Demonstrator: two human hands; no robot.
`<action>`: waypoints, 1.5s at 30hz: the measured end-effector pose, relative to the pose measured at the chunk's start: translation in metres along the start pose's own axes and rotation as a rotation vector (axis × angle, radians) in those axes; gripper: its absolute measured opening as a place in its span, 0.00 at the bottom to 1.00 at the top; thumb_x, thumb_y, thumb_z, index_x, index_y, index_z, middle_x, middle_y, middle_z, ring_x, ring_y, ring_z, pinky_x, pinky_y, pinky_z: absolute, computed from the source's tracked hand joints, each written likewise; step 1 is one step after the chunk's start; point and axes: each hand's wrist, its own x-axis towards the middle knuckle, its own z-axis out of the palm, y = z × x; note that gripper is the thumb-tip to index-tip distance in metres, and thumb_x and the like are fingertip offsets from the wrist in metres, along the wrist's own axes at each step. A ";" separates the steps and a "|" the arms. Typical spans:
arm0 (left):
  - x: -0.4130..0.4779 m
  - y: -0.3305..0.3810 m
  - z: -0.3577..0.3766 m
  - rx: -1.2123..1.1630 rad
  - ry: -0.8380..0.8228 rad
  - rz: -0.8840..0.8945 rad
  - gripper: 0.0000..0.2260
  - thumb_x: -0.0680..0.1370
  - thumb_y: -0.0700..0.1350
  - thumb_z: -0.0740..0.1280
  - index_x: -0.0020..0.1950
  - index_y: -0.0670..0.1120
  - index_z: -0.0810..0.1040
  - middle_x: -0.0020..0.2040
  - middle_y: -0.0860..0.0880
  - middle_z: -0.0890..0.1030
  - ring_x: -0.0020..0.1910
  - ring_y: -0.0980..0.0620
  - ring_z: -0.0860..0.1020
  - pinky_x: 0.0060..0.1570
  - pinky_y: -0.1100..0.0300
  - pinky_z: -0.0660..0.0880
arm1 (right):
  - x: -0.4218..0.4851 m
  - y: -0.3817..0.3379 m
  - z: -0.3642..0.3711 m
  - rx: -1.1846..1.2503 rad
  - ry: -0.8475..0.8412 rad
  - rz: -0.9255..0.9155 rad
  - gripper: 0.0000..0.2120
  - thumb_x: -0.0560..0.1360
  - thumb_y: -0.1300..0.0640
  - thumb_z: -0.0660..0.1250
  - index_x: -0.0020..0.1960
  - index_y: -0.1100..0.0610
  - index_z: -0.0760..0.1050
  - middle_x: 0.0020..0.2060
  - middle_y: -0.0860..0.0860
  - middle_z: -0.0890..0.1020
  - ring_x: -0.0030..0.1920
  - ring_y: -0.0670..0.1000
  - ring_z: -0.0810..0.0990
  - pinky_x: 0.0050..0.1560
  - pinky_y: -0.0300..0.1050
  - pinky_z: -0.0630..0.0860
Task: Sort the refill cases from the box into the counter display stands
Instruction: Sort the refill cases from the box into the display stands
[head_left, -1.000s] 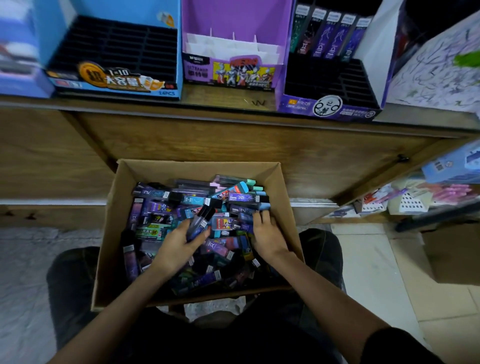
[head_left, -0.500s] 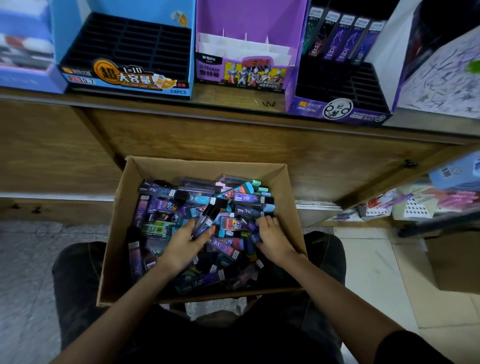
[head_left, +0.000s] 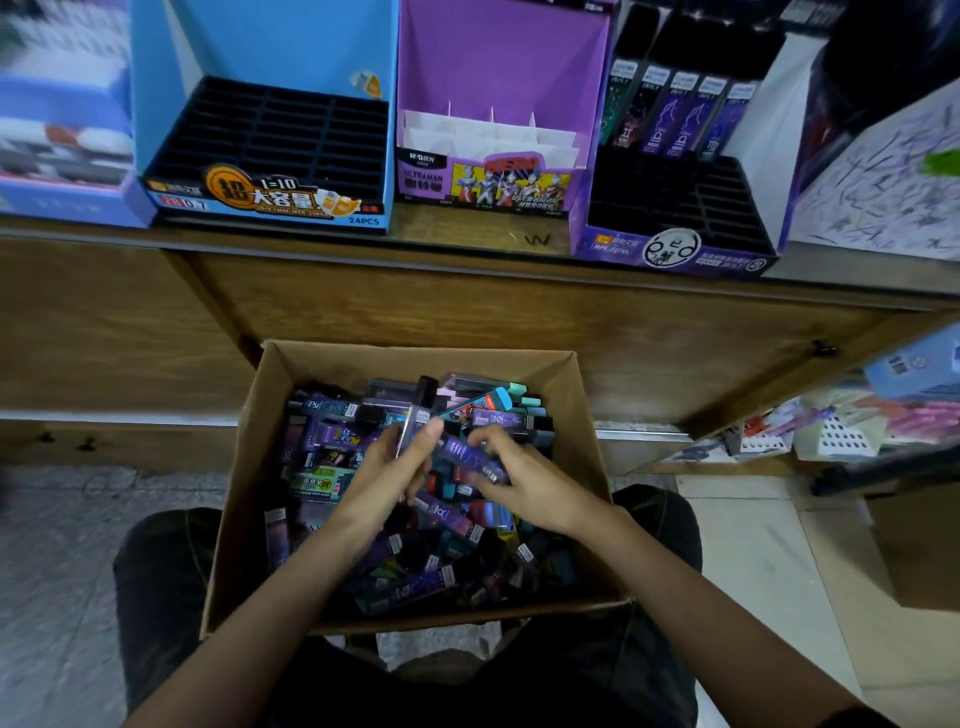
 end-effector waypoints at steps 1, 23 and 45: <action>0.002 0.004 -0.001 -0.030 0.006 -0.014 0.21 0.69 0.64 0.66 0.43 0.46 0.72 0.30 0.52 0.73 0.25 0.56 0.68 0.28 0.65 0.68 | -0.002 -0.006 -0.002 0.027 0.003 -0.032 0.14 0.77 0.56 0.66 0.59 0.52 0.66 0.45 0.49 0.79 0.40 0.44 0.77 0.43 0.43 0.74; -0.003 0.075 0.003 -0.041 0.050 0.283 0.16 0.70 0.58 0.66 0.30 0.48 0.76 0.30 0.34 0.71 0.25 0.50 0.67 0.31 0.62 0.70 | -0.025 -0.059 -0.095 0.689 0.248 0.176 0.08 0.82 0.57 0.51 0.54 0.53 0.68 0.39 0.50 0.77 0.33 0.44 0.71 0.38 0.38 0.68; 0.042 0.189 0.039 -0.054 0.049 0.522 0.12 0.70 0.60 0.67 0.33 0.53 0.78 0.30 0.47 0.77 0.24 0.55 0.68 0.31 0.58 0.66 | -0.078 -0.091 -0.306 -0.276 0.847 0.093 0.05 0.74 0.58 0.70 0.48 0.55 0.74 0.38 0.46 0.79 0.34 0.38 0.76 0.29 0.28 0.67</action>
